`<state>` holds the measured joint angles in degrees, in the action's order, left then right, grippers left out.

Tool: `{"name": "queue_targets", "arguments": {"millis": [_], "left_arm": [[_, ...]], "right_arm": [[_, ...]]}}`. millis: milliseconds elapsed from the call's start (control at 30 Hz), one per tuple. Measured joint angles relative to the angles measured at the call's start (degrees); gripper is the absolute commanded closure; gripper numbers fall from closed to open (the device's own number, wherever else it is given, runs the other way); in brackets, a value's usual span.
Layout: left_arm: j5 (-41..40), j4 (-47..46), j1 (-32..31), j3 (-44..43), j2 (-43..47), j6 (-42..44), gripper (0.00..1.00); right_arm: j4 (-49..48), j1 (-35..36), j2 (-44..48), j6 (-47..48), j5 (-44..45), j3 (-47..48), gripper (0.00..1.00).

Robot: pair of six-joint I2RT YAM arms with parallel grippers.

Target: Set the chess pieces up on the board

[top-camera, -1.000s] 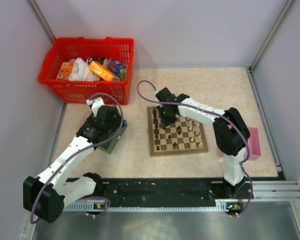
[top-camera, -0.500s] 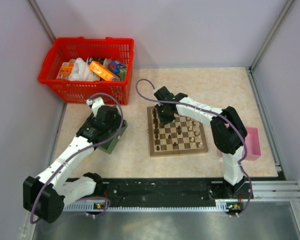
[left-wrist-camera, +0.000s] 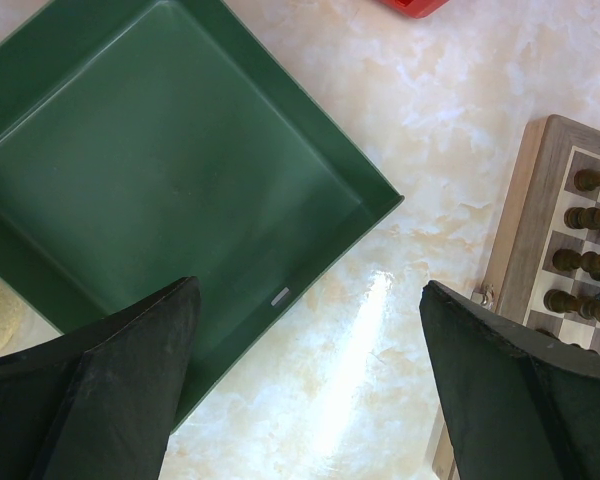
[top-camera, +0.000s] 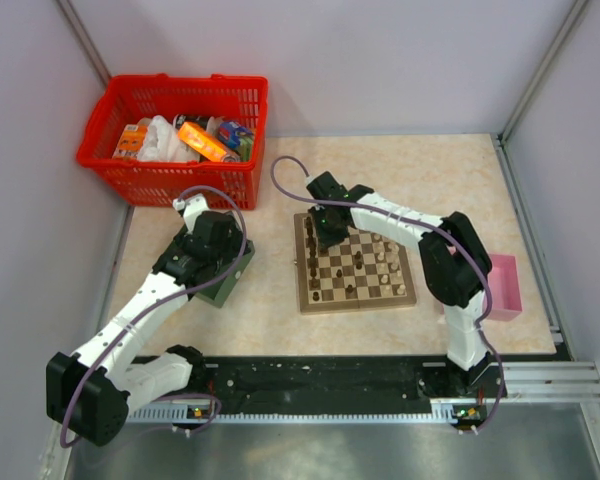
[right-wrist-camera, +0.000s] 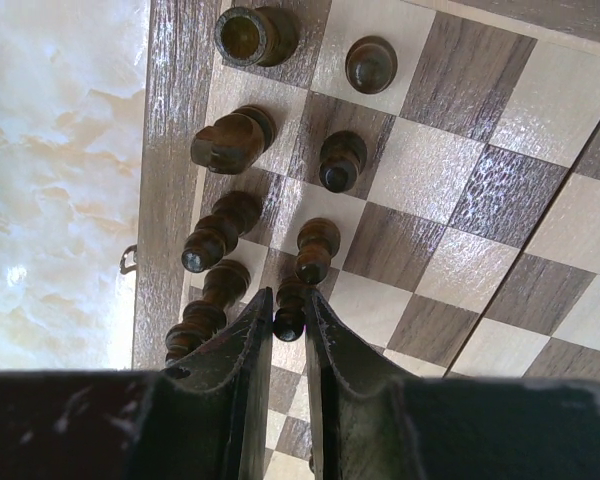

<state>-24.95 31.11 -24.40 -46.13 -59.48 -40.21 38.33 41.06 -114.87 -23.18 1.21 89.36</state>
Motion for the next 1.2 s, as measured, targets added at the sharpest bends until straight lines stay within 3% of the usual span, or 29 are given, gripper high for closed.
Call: {"name": "queue_targets", "arguments": {"millis": [967, 1200], "left_arm": [[0.0, 0.0, 0.0, 0.0, 0.0, -0.1, 0.04], [0.0, 0.0, 0.0, 0.0, 0.0, -0.1, 0.04]], "right_arm": [[-0.1, 0.0, 0.0, 0.1, 1.3, 0.4, 0.70], [0.2, -0.2, 5.9, 0.2, 3.8, -1.8, 0.70]]}}
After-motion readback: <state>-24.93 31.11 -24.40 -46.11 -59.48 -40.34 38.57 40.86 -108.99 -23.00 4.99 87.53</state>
